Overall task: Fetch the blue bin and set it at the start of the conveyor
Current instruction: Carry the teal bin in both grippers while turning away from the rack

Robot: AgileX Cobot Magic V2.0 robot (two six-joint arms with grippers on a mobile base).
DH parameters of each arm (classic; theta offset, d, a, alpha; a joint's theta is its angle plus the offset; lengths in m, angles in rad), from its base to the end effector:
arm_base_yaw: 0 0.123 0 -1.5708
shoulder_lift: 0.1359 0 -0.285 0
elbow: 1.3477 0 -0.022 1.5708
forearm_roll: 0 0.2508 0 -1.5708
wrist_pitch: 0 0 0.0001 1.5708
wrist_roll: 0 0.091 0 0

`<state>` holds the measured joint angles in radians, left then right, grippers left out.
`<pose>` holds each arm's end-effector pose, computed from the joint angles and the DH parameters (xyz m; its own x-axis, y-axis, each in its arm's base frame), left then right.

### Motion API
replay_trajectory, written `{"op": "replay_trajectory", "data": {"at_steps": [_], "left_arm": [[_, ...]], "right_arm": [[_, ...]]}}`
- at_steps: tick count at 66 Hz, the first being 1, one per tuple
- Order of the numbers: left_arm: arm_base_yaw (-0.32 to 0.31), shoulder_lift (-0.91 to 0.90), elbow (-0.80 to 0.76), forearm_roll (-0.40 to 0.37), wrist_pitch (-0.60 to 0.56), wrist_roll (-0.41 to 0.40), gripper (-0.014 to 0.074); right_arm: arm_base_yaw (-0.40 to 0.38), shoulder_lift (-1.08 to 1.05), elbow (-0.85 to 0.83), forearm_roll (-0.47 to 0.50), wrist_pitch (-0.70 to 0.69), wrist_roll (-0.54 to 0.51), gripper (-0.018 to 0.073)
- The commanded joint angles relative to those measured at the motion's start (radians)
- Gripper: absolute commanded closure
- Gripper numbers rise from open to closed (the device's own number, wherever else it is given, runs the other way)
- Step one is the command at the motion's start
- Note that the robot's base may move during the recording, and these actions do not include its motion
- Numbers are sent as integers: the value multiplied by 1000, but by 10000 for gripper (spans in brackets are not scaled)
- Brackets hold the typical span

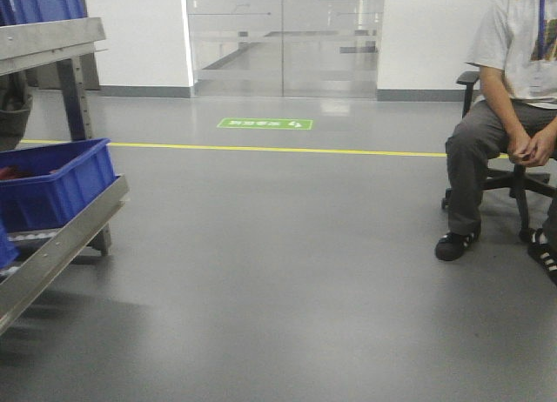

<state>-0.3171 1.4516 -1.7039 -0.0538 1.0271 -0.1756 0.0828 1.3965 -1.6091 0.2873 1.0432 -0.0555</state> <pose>0.2877 -0.0988 0.4545 -0.6599 0.0041 -0.7513 0.2164 0.9586 -0.1848 0.2853 0.0460 0.4443 -0.6823 0.0329 -0.7304 -0.2009 0.9521 0.2306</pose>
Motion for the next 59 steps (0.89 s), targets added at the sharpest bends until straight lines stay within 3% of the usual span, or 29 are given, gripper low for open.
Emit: {"op": "replay_trajectory", "data": {"at_steps": [1,59], "left_arm": [[4,-21,-14,14,-29,18,708],[4,-21,-14,14,-29,18,708]], "right_arm": [[-13,-11,-9,-29,-26,-22,711],[-13,-11,-9,-29,-26,-22,711]]}}
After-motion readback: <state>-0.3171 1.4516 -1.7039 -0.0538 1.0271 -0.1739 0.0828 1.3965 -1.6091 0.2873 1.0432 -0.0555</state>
